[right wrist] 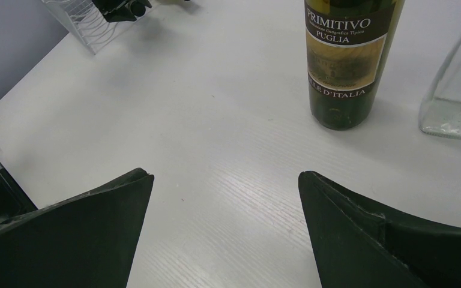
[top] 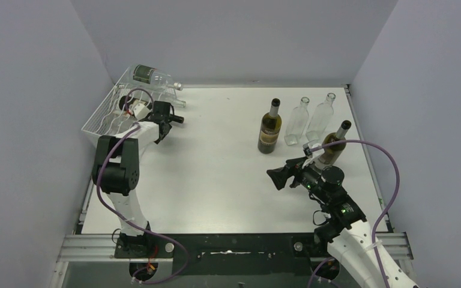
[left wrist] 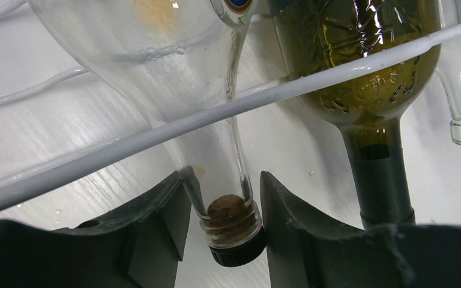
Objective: Take the wine bottle off the wine rack
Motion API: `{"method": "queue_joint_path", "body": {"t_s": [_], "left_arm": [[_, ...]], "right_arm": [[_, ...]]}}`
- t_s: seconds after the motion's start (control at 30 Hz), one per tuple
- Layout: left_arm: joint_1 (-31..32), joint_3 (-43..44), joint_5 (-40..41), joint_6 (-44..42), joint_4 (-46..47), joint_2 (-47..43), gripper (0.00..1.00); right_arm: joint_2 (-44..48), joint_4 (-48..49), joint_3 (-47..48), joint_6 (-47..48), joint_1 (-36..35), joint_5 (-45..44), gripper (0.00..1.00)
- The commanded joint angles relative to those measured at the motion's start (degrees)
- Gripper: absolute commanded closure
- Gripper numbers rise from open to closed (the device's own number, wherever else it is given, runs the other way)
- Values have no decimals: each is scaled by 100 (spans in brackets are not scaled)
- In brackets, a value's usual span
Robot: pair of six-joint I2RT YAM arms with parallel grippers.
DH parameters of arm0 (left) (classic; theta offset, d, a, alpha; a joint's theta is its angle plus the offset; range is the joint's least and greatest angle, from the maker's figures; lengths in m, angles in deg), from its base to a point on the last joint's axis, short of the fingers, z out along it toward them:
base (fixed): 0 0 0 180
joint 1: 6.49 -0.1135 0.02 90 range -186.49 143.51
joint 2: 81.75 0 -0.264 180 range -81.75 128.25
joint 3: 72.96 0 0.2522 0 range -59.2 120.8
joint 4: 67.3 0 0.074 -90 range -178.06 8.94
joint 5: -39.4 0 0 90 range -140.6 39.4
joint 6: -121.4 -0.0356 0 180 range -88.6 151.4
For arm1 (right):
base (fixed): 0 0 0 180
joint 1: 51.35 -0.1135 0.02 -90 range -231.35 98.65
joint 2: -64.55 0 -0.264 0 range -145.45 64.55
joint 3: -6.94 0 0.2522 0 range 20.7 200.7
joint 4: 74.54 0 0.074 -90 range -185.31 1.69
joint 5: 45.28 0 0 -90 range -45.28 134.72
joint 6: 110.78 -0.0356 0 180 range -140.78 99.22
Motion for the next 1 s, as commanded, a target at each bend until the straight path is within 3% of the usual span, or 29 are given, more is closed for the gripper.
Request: {"method": "queue_joint_path", "body": {"t_s": [0.0,0.97], "left_arm": [[-38,143,-46,-4,331,-172,62],[837,-584,364,1051,73,-1182,99]], "right_arm": [[-11,193,118,67,-55,-64,2],[-61,325,32,67,-63,-27,2]]}}
